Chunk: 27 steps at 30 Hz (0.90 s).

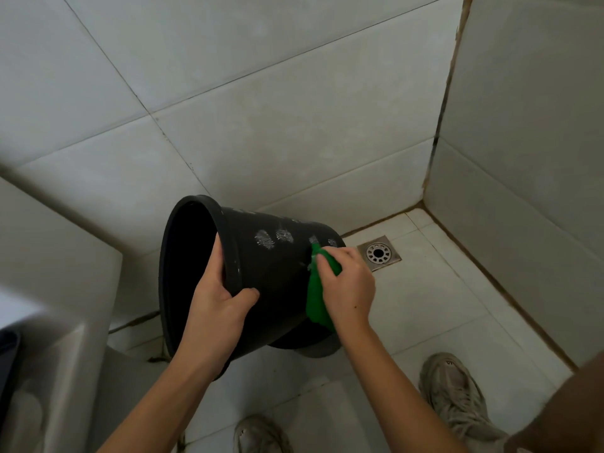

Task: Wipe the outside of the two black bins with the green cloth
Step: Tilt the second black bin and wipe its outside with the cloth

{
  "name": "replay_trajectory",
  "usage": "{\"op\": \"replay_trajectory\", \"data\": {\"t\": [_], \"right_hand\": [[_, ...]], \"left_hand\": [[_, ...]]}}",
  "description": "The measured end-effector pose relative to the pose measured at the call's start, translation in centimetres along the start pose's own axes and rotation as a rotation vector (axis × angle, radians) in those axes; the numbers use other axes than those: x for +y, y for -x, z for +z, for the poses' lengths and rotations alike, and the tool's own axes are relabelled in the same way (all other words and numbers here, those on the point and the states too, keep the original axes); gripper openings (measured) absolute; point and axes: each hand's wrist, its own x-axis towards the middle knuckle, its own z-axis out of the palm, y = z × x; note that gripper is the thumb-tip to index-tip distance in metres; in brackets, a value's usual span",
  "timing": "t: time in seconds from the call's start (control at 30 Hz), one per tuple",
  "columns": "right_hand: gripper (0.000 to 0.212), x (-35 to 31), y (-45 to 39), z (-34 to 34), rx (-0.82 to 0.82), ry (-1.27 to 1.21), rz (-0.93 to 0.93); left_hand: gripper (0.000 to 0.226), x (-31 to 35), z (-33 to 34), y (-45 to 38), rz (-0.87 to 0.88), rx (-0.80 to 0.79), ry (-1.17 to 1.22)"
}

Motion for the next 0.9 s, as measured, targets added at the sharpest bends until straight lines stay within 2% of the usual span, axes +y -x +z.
{"op": "replay_trajectory", "data": {"t": [0.1, 0.3, 0.5, 0.67, 0.83, 0.9], "right_hand": [[0.020, 0.1, 0.3, -0.2, 0.006, 0.011, -0.009], [0.033, -0.7, 3.3, 0.0, -0.007, -0.042, -0.236], [0.020, 0.5, 1.2, -0.2, 0.010, 0.014, -0.027], [0.031, -1.1, 3.2, -0.8, -0.094, -0.029, -0.242], [0.019, -0.3, 0.5, -0.7, -0.033, 0.042, -0.093], [0.020, -0.5, 1.2, -0.5, -0.016, 0.027, -0.122]], "left_hand": [[0.087, 0.1, 0.1, -0.2, 0.005, -0.008, -0.011], [0.085, -0.1, -0.6, -0.2, 0.006, 0.008, -0.005], [0.090, -0.2, -0.2, 0.1, 0.008, -0.012, -0.026], [0.088, -0.1, -0.2, 0.0, 0.008, -0.011, -0.021], [0.092, -0.2, 0.2, 0.2, -0.006, 0.001, -0.037], [0.090, -0.2, 0.0, 0.2, -0.012, 0.010, -0.031]]}}
